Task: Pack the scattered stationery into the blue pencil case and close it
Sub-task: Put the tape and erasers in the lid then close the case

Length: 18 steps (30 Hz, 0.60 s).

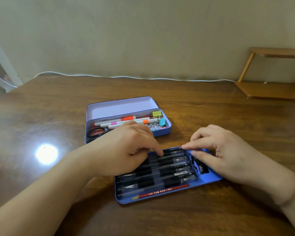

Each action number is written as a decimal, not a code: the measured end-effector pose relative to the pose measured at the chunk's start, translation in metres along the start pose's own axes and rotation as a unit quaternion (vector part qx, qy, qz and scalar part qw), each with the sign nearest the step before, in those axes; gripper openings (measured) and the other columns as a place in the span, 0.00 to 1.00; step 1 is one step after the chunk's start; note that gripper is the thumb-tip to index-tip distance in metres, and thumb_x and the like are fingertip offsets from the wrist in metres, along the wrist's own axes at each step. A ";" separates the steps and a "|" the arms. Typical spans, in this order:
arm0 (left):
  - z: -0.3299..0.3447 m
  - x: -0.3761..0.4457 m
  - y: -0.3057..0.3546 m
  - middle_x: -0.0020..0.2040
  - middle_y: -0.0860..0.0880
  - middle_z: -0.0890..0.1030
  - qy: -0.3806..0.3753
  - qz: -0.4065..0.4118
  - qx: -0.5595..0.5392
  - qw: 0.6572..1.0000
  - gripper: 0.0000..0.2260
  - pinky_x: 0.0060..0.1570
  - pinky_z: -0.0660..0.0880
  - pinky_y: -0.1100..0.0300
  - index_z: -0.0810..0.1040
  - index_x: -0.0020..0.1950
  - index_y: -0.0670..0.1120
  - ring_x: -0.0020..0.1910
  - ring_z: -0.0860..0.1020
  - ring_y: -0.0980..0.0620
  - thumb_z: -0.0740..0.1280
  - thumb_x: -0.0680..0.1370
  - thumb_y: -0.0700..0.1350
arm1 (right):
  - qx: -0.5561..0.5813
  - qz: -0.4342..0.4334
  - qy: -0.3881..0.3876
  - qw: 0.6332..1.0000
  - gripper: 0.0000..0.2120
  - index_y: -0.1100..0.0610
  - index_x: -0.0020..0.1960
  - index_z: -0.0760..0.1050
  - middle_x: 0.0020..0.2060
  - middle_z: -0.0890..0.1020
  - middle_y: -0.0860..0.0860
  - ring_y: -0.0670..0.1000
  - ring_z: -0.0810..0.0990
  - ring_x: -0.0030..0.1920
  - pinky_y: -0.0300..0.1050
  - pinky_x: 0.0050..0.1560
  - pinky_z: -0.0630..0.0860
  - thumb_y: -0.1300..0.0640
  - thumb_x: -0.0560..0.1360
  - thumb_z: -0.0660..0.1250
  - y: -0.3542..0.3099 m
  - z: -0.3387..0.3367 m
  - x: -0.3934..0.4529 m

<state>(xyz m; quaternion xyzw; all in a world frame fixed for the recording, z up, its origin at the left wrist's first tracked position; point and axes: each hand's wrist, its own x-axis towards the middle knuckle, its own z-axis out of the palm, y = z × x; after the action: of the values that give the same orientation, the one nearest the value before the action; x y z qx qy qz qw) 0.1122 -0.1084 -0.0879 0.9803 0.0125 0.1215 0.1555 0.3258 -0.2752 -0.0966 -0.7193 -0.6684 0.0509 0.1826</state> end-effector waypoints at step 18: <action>0.011 0.002 0.007 0.74 0.62 0.67 -0.029 0.022 0.022 0.999 0.24 0.73 0.60 0.53 0.71 0.71 0.57 0.74 0.61 0.61 0.64 0.77 0.63 | -0.023 0.171 -0.031 0.985 0.15 0.35 0.51 0.75 0.50 0.80 0.39 0.41 0.76 0.46 0.39 0.43 0.72 0.55 0.74 0.71 0.051 -0.044 -0.006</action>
<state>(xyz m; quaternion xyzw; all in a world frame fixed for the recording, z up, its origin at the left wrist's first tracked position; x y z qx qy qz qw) 0.1168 -0.1186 -0.0951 0.9866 -0.0103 0.0963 0.1311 0.3876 -0.2920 -0.0742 -0.8247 -0.5422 0.0886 0.1341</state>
